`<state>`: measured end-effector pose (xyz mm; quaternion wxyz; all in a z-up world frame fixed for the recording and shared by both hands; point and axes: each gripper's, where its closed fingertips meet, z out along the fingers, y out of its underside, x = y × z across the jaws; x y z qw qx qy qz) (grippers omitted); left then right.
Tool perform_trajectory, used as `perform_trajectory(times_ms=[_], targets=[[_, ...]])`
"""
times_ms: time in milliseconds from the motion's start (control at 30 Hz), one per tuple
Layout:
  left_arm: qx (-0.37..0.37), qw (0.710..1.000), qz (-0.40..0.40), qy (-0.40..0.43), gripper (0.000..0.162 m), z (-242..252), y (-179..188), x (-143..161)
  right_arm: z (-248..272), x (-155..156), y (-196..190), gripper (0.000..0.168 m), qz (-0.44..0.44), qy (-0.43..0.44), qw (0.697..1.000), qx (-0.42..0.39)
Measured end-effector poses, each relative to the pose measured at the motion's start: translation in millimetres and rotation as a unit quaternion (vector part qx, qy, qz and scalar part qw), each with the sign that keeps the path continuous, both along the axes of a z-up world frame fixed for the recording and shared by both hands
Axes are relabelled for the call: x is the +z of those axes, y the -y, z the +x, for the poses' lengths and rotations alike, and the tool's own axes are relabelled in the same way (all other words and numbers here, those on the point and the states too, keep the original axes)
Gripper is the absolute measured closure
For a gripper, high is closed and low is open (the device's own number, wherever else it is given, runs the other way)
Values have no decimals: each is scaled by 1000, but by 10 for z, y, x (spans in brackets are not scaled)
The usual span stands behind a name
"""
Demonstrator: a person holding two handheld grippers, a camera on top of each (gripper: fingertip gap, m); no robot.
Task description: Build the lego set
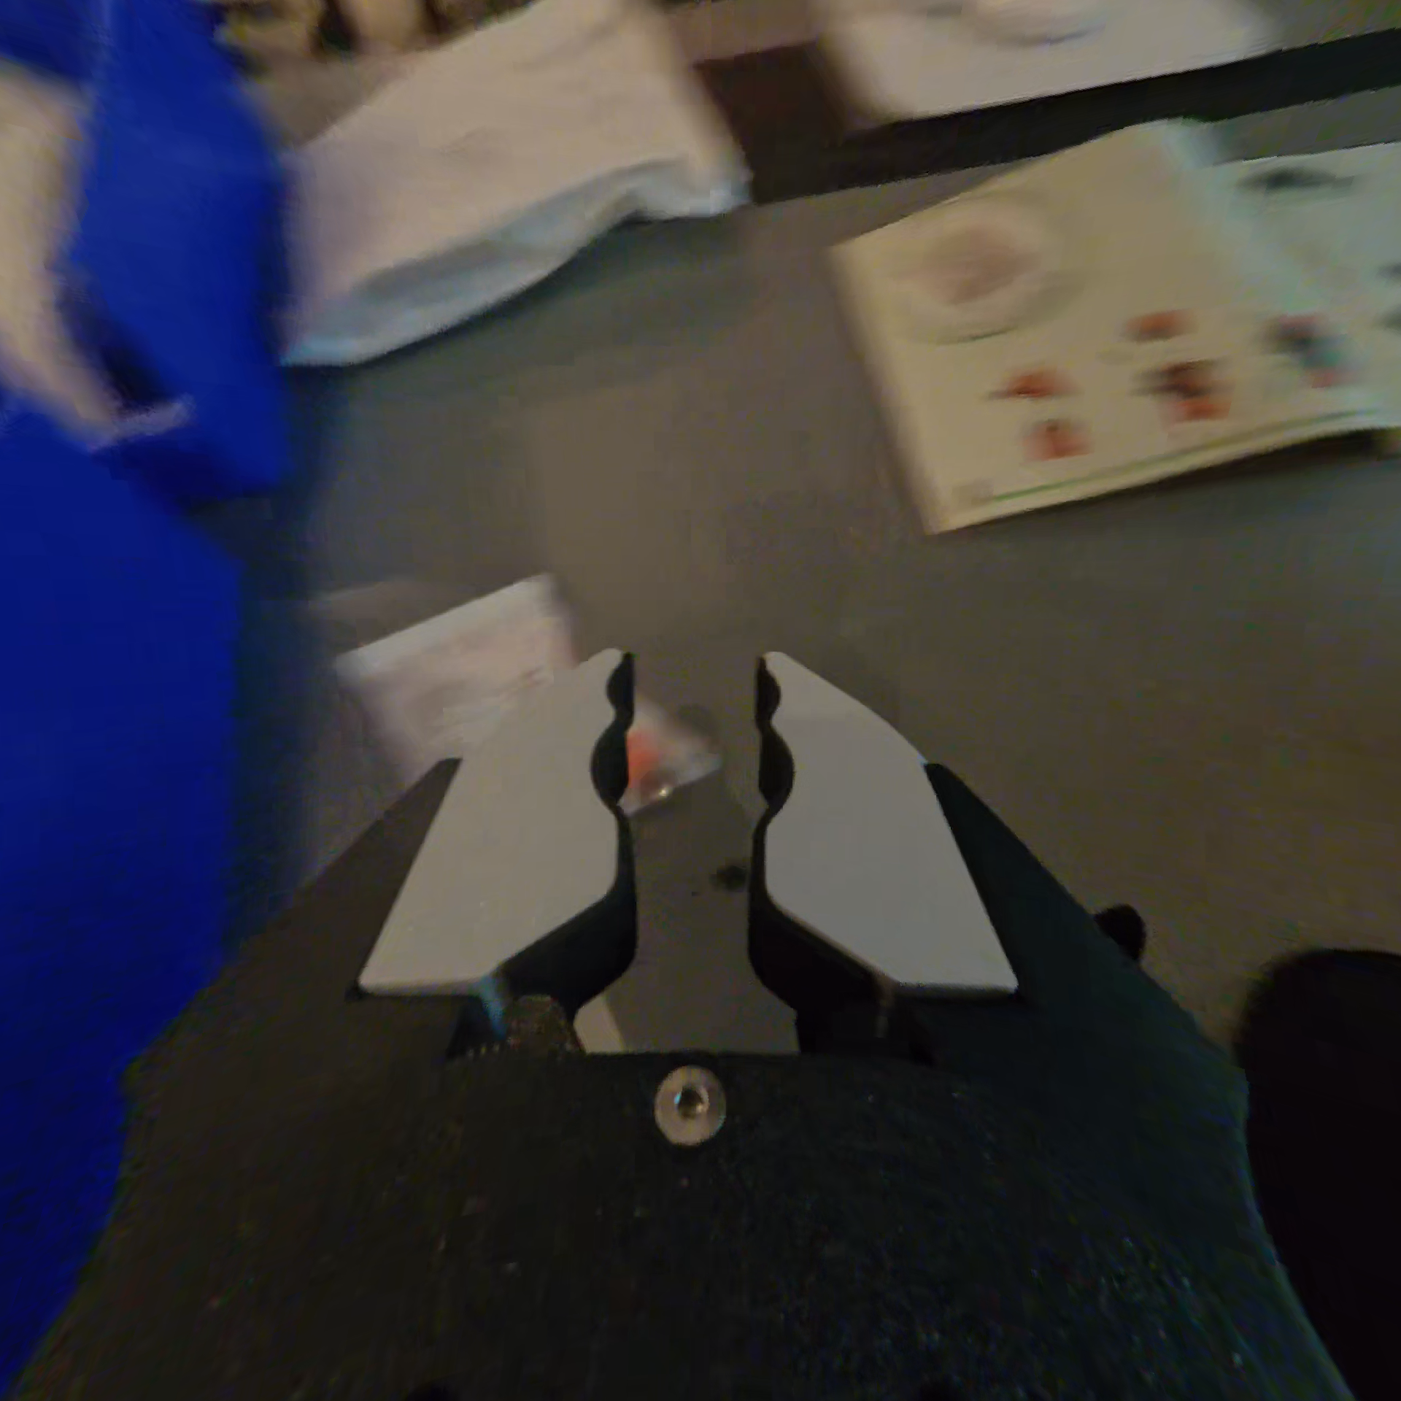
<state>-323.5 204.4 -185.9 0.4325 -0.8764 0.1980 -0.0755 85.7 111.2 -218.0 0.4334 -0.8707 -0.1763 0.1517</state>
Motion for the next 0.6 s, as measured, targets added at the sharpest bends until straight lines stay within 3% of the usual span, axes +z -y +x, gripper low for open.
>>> perform_trajectory(times_ms=[67,167,433,600], targets=[[13,998,-60,28,117,-268,-47,-157,-28,17,6,168,5,1,1000,7],[15,992,-99,78,108,-416,-138,-307,-56,13,17,168,9,10,1000,15],[73,987,-124,78,88,-748,-393,-615,-68,-61,33,168,4,22,1000,22],[71,985,-130,91,92,-731,-522,-646,-89,-99,33,168,-2,21,999,30]])
